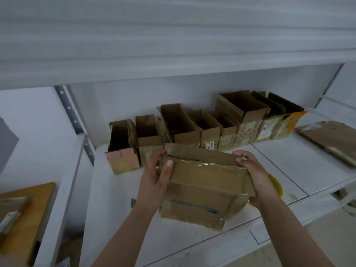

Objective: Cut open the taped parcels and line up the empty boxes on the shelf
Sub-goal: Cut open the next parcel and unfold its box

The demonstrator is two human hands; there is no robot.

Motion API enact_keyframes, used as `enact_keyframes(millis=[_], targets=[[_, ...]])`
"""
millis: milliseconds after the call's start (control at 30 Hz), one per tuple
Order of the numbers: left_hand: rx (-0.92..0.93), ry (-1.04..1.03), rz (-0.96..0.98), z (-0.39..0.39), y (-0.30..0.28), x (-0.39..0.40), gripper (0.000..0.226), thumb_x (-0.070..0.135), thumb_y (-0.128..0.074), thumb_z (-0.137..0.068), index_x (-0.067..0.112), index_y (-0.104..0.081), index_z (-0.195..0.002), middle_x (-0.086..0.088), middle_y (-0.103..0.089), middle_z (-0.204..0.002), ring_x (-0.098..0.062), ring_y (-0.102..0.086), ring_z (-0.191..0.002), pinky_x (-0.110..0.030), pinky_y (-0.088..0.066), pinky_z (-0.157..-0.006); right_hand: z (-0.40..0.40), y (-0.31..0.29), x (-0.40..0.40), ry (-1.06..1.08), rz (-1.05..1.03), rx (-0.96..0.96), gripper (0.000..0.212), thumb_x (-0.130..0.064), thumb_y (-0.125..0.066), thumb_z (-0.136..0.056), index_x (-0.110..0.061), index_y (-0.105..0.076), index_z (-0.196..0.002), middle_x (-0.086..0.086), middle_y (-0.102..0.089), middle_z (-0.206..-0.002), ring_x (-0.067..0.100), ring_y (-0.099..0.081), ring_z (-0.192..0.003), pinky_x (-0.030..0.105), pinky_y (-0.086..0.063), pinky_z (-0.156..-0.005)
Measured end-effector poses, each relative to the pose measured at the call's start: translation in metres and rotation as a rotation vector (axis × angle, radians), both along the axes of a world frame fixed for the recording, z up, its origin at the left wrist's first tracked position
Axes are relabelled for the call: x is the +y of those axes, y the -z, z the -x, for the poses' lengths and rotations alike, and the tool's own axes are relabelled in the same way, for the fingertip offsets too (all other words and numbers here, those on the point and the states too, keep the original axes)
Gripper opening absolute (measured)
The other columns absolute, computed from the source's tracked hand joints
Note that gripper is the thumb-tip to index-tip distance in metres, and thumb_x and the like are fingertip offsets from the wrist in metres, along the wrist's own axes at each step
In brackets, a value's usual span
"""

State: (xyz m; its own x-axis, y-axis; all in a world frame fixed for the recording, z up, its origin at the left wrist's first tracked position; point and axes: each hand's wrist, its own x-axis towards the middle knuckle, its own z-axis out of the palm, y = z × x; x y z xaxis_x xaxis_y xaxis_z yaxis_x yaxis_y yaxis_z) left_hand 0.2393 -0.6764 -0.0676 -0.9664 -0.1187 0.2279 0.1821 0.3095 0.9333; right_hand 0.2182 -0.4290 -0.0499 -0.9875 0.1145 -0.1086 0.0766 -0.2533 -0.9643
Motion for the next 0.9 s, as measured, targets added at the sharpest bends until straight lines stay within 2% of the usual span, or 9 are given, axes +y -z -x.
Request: enact_keyframes(millis=[100,267,400,500,600,667,767,833,900], targets=[[-0.021,-0.038,-0.005,-0.002,-0.004,0.004,0.043,0.064,-0.043,-0.092,0.039,-0.046,-0.126,0.010,-0.060,-0.117,-0.009,-0.060,-0.106,-0.038,-0.054,-0.087,-0.002,-0.005,0.003,-0.047,-0.037,-0.032,0.020,-0.016,-0.049,-0.100,-0.018,-0.065,-0.111,0.013,-0.070,-0.106,0.022,-0.069,-0.081,0.034,-0.055,-0.063],[-0.094,-0.079,-0.013,0.002,-0.014,0.007,0.023,0.036,-0.050,-0.099,0.035,-0.046,-0.121,0.011,-0.059,-0.103,-0.013,-0.060,-0.095,-0.034,-0.051,-0.077,-0.013,-0.006,-0.005,-0.073,0.007,-0.070,0.031,-0.043,-0.051,-0.095,-0.023,-0.065,-0.115,0.006,-0.071,-0.108,0.023,-0.069,-0.094,0.036,-0.055,-0.070],[-0.080,-0.102,0.076,0.000,-0.024,0.010,0.021,0.031,-0.052,-0.099,0.029,-0.047,-0.119,0.010,-0.058,-0.093,-0.010,-0.058,-0.084,-0.031,-0.049,-0.069,-0.015,-0.008,-0.002,-0.030,-0.046,-0.059,0.020,-0.023,-0.062,-0.092,-0.022,-0.066,-0.112,0.013,-0.067,-0.115,0.026,-0.068,-0.091,0.036,-0.055,-0.065],[-0.098,-0.133,0.212,0.005,-0.033,0.005,0.024,0.029,-0.056,-0.096,0.027,-0.050,-0.119,0.004,-0.057,-0.108,-0.016,-0.056,-0.097,-0.032,-0.045,-0.075,-0.014,-0.010,0.001,-0.052,-0.060,-0.055,0.017,-0.016,-0.061,-0.094,-0.020,-0.065,-0.110,0.014,-0.068,-0.108,0.022,-0.069,-0.082,0.033,-0.056,-0.063],[0.008,-0.170,0.349,0.008,-0.051,0.011,0.034,0.020,-0.055,-0.094,0.023,-0.051,-0.128,-0.002,-0.051,-0.130,-0.025,-0.047,-0.124,-0.039,-0.043,-0.098,-0.013,-0.011,0.001,-0.080,-0.051,-0.053,0.018,-0.016,-0.061,-0.095,-0.019,-0.063,-0.112,0.010,-0.068,-0.104,0.019,-0.069,-0.079,0.030,-0.055,-0.059],[0.116,-0.060,0.461,0.009,-0.065,0.027,0.041,0.023,-0.049,-0.098,0.024,-0.046,-0.139,0.001,-0.041,-0.149,-0.020,-0.025,-0.145,-0.036,-0.024,-0.115,-0.011,-0.012,0.003,-0.092,-0.054,-0.055,0.019,-0.016,-0.061,-0.095,-0.018,-0.062,-0.113,0.009,-0.067,-0.102,0.018,-0.069,-0.078,0.029,-0.055,-0.059],[0.043,0.130,0.755,0.017,-0.064,0.050,0.055,0.047,-0.029,-0.102,0.029,-0.022,-0.153,0.002,-0.015,-0.163,-0.017,0.001,-0.151,-0.038,-0.001,-0.120,-0.010,-0.011,0.005,-0.120,-0.090,-0.047,0.019,-0.019,-0.061,-0.095,-0.019,-0.061,-0.114,0.010,-0.067,-0.105,0.021,-0.069,-0.083,0.030,-0.056,-0.062],[-0.030,0.164,1.059,0.023,-0.048,0.060,0.069,0.065,-0.004,-0.095,0.033,-0.004,-0.156,0.001,0.001,-0.165,-0.020,0.010,-0.151,-0.042,0.006,-0.120,-0.009,-0.011,0.007,-0.141,-0.201,-0.036,0.021,-0.029,-0.061,-0.095,-0.026,-0.060,-0.116,0.007,-0.066,-0.109,0.020,-0.068,-0.091,0.027,-0.055,-0.065],[-0.032,0.132,1.201,0.027,-0.037,0.064,0.082,0.068,0.017,-0.081,0.036,0.004,-0.155,0.001,0.007,-0.164,-0.022,0.013,-0.150,-0.044,0.007,-0.120,-0.006,-0.010,0.015,-0.192,-0.377,-0.005,0.032,-0.046,-0.054,-0.093,-0.035,-0.056,-0.123,-0.005,-0.063,-0.115,0.012,-0.064,-0.098,0.024,-0.054,-0.073]])
